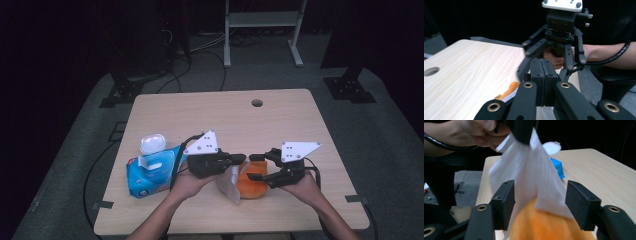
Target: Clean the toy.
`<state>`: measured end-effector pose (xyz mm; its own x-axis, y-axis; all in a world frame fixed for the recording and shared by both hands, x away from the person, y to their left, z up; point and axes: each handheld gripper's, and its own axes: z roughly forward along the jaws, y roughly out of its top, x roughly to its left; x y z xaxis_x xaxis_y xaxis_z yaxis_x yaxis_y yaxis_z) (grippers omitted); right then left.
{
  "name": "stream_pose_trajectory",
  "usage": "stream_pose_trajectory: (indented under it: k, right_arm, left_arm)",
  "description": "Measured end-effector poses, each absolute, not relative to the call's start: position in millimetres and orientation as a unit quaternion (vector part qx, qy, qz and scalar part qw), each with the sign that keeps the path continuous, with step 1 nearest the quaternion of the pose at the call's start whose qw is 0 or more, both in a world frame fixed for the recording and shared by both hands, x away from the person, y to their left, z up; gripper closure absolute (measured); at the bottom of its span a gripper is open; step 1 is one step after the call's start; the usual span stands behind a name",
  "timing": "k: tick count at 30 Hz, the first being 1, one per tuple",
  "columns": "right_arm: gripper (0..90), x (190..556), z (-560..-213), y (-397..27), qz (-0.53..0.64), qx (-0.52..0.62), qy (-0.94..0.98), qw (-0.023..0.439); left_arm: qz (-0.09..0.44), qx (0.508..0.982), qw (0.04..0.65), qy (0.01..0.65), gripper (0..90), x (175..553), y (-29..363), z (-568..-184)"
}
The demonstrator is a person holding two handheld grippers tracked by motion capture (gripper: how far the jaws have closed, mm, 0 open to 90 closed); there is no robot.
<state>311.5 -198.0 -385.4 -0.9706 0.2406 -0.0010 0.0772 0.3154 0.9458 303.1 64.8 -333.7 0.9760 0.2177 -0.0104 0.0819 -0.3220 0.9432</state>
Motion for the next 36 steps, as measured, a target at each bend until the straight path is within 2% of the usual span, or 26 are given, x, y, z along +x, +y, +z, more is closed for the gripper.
stream_pose_trajectory:
  k: [3, 4, 6, 7, 8, 12, 18, 23, 25, 31, 34, 36]
  right_arm:
    - [43.0, 312, -385, -188, 0.583, 0.09, 0.805, 0.071]
    - [52.0, 312, -385, -186, 0.582, 0.088, 0.805, 0.071]
    - [85.6, 314, -385, -182, 0.576, 0.082, 0.81, 0.068]
    - [88.1, 315, -385, -183, 0.575, 0.081, 0.811, 0.067]
    - [88.8, 315, -383, -183, 0.576, 0.085, 0.81, 0.066]
    - [88.8, 314, -371, -203, 0.613, 0.101, 0.781, 0.065]
    - [88.5, 307, -354, -242, 0.617, 0.124, 0.77, 0.103]
    - [88.2, 300, -358, -275, 0.569, 0.15, 0.797, 0.138]
    - [88.0, 299, -363, -281, 0.548, 0.163, 0.809, 0.135]
    - [85.5, 303, -377, -255, 0.501, 0.161, 0.842, 0.117]
    - [81.8, 305, -380, -224, 0.468, 0.144, 0.864, 0.115]
    - [76.4, 307, -384, -204, 0.456, 0.131, 0.873, 0.109]
  left_arm:
    - [0.05, 0.813, 0.574, 0.088, 89.3, 302, 60, -337]
    - [0.047, 0.812, 0.575, 0.087, 89.3, 301, 58, -338]
    - [0.043, 0.813, 0.575, 0.085, 87.5, 301, 57, -339]
    - [0.044, 0.809, 0.579, 0.092, 79.1, 301, 58, -339]
    - [0.038, 0.804, 0.585, 0.096, 71.2, 301, 61, -339]
    - [0.046, 0.788, 0.604, 0.111, 66.0, 302, 76, -336]
    - [0.058, 0.783, 0.606, 0.127, 65.5, 302, 89, -340]
    - [0.053, 0.787, 0.598, 0.143, 65.7, 304, 94, -354]
    - [0.052, 0.791, 0.591, 0.147, 65.6, 306, 95, -360]
    - [0.051, 0.793, 0.586, 0.155, 64.5, 308, 98, -368]
    - [0.055, 0.795, 0.583, 0.156, 64.1, 307, 101, -370]
    - [0.055, 0.793, 0.586, 0.159, 63.9, 307, 105, -371]
